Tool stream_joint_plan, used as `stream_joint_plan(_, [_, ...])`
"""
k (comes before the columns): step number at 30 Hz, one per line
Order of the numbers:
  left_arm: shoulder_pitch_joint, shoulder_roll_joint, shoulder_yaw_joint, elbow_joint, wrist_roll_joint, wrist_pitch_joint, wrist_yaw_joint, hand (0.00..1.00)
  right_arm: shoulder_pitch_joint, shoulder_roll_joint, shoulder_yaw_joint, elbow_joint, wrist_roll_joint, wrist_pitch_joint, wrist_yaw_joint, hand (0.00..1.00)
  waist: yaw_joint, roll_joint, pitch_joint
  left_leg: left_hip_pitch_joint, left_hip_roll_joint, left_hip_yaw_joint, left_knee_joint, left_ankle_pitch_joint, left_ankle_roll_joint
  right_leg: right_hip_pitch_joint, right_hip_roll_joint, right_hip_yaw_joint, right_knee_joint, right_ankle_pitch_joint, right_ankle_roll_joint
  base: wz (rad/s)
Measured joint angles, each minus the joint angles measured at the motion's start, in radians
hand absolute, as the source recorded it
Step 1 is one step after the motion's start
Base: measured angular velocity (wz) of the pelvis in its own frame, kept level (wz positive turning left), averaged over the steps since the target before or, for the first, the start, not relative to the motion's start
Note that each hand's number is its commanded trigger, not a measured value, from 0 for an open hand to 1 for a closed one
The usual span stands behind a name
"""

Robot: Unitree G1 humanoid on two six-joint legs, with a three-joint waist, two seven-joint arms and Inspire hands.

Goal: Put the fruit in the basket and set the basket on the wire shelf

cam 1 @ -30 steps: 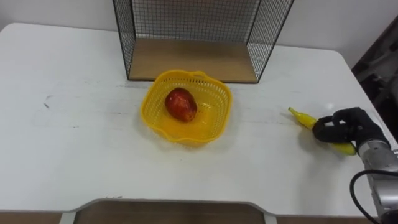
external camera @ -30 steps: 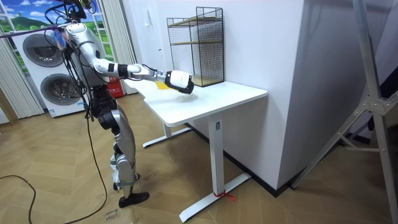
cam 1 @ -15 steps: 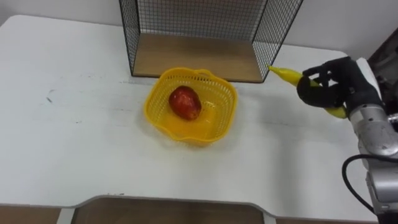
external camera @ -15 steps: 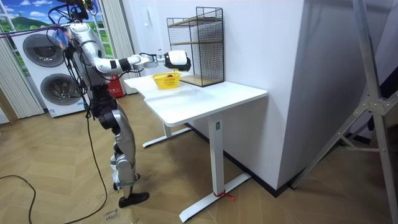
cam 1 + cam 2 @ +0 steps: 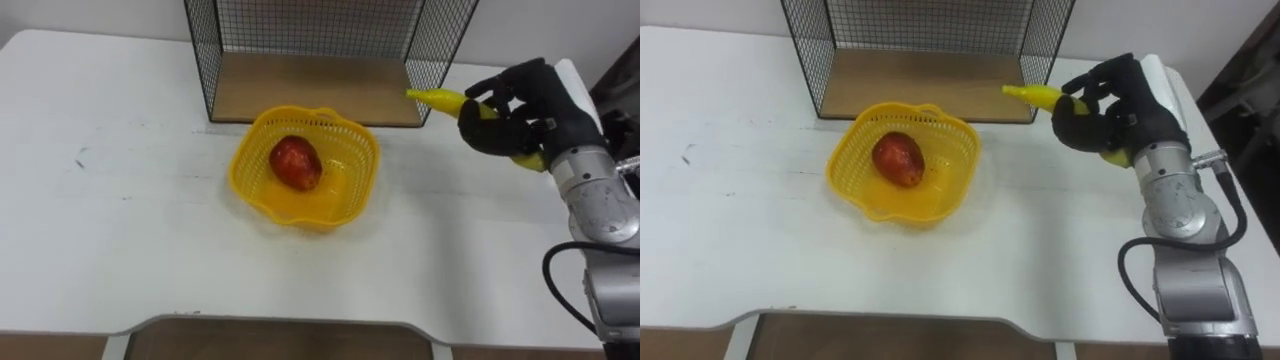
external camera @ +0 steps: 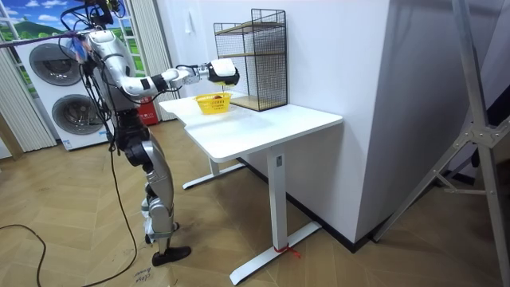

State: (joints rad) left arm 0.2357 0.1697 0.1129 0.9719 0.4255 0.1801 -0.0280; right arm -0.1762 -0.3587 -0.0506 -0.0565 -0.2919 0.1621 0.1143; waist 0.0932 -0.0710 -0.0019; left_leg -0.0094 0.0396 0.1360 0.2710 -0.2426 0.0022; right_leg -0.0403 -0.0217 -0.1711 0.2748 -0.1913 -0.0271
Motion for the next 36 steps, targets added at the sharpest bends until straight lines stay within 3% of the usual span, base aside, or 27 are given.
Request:
stream_joint_plan(12, [-0.014, 0.001, -0.018, 0.011, -0.001, 0.006, 0.000, 0.00, -0.027, 0.065, 0.076, -0.007, -0.017, 0.003, 0.073, 1.00, 0.027, 0.002, 0.0045, -0.016, 0.000, -0.009, 0.005, 0.000, 0.000, 0.007, -0.004, -0.027, -0.018, 0.002, 0.001, 0.07])
stream_joint_plan(15, [-0.013, -0.001, -0.021, 0.011, -0.001, 0.013, 0.000, 0.00, -0.044, 0.068, 0.101, -0.007, -0.026, 0.004, 0.073, 1.00, 0.036, 0.008, 0.0090, -0.017, 0.000, -0.008, 0.004, 0.000, 0.000, 0.002, -0.005, -0.026, -0.016, 0.002, 0.001, 0.00])
stream_joint_plan(20, [-0.028, 0.000, -0.041, 0.011, -0.002, 0.015, 0.000, 0.00, -0.049, 0.069, 0.129, -0.007, -0.025, 0.005, 0.073, 1.00, 0.049, 0.008, 0.0093, -0.018, 0.000, -0.009, 0.002, 0.000, 0.000, 0.000, -0.005, -0.026, -0.015, 0.002, 0.001, 0.00])
stream_joint_plan(28, [-0.051, 0.001, -0.075, 0.020, -0.002, 0.018, 0.000, 0.00, -0.089, 0.069, 0.156, 0.010, -0.010, 0.012, 0.072, 1.00, 0.053, -0.005, 0.0163, -0.019, 0.000, -0.010, 0.003, 0.000, 0.000, -0.001, -0.005, -0.026, -0.012, 0.002, 0.001, 0.00])
stream_joint_plan(34, [-0.052, 0.000, -0.083, 0.019, -0.001, 0.022, 0.000, 0.00, -0.092, 0.070, 0.160, 0.024, -0.018, 0.015, 0.072, 1.00, 0.056, -0.006, 0.0162, -0.024, 0.000, -0.011, 0.003, -0.001, 0.001, -0.002, -0.007, -0.034, -0.008, 0.002, 0.001, 0.01])
stream_joint_plan(35, [-0.052, 0.000, -0.083, 0.016, -0.001, 0.024, 0.000, 0.00, -0.095, 0.070, 0.166, 0.040, -0.018, 0.018, 0.072, 0.67, 0.056, -0.006, 0.0162, -0.024, 0.000, -0.010, 0.004, -0.001, 0.001, -0.003, -0.008, -0.037, -0.006, 0.002, 0.001, 0.04])
stream_joint_plan(36, [-0.052, 0.000, -0.083, 0.013, -0.001, 0.026, 0.000, 0.00, -0.096, 0.072, 0.174, 0.048, -0.021, 0.031, 0.072, 0.51, 0.058, -0.006, 0.0163, -0.024, 0.000, -0.009, 0.004, -0.001, 0.001, -0.004, -0.008, -0.037, -0.005, 0.002, 0.001, 0.00])
